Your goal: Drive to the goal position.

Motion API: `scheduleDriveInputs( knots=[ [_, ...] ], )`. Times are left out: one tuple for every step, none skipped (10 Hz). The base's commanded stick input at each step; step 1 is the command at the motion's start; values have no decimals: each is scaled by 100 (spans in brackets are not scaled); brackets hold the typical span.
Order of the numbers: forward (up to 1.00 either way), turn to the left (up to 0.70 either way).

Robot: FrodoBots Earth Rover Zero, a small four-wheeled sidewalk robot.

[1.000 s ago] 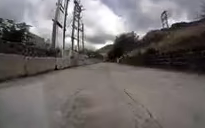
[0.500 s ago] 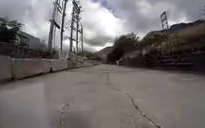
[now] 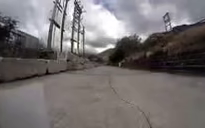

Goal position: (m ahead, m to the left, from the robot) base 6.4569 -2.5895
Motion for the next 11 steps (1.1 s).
scheduleDriveInputs(
  knots=[
    [100,0],
    [100,0],
    [100,0],
    [100,0],
    [100,0],
    [100,0],
    [100,0],
    [100,0],
    [100,0],
    [100,0],
    [100,0]
  ],
)
